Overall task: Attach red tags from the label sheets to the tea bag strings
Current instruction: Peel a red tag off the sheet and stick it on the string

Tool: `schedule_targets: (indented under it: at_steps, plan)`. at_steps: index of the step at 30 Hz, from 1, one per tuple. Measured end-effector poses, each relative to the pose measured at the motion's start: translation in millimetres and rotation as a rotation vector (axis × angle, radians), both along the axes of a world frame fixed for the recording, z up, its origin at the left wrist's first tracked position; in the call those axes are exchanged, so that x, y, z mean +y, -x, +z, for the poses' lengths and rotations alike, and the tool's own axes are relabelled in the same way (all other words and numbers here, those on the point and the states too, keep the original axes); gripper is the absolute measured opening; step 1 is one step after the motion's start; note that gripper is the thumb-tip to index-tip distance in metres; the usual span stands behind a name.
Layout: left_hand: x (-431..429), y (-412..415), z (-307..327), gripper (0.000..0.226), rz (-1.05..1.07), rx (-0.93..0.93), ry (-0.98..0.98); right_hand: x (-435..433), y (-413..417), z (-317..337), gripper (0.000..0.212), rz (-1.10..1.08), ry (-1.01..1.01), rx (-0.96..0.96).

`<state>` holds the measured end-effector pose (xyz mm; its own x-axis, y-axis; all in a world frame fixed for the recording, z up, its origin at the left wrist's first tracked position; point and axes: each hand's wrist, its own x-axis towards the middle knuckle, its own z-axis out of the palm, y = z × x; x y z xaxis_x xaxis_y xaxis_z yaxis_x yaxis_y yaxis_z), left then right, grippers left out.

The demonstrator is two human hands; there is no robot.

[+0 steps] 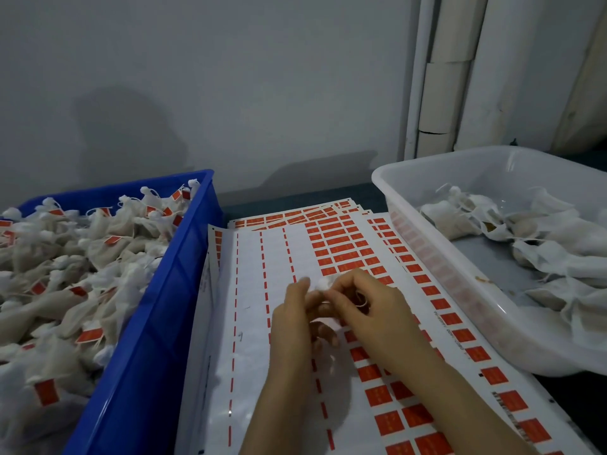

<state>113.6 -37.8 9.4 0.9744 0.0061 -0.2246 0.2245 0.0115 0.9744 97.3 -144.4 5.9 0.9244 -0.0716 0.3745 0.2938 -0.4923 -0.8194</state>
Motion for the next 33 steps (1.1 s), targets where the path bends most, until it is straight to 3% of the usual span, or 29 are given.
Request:
schedule_targets:
  at_steps: [2,5,10,15,18,24,28,33]
  plan:
    - [1,-1,3,0.036,0.042,0.023,0.018,0,0,-1,0.023,0.036,0.017,0.003]
    - [-1,-3,1,0.024,0.098,-0.093,-0.060,-1,1,-3,0.024,0.100,0.126,0.070]
    - [0,-3,-7,0.002,0.171,-0.149,-0.142,-3,-3,-6,0.009,0.086,0.242,0.135]
    - [-1,-5,-14,0.016,0.159,-0.263,-0.350,-7,-8,-9,0.006,0.002,0.302,0.155]
    - [-2,-7,-19,0.007,0.152,-0.338,-0.560,-8,-9,-11,0.009,-0.036,0.343,0.175]
    - [3,-3,-22,0.013,0.230,-0.548,-0.933,-4,-6,-13,0.008,0.002,0.374,0.094]
    - [4,-1,-20,0.017,0.257,-0.673,-1.052,-3,-3,-14,0.008,0.056,0.445,-0.034]
    - [8,-2,-20,0.020,0.257,-0.783,-1.040,0,-2,-14,0.006,0.060,0.448,-0.111]
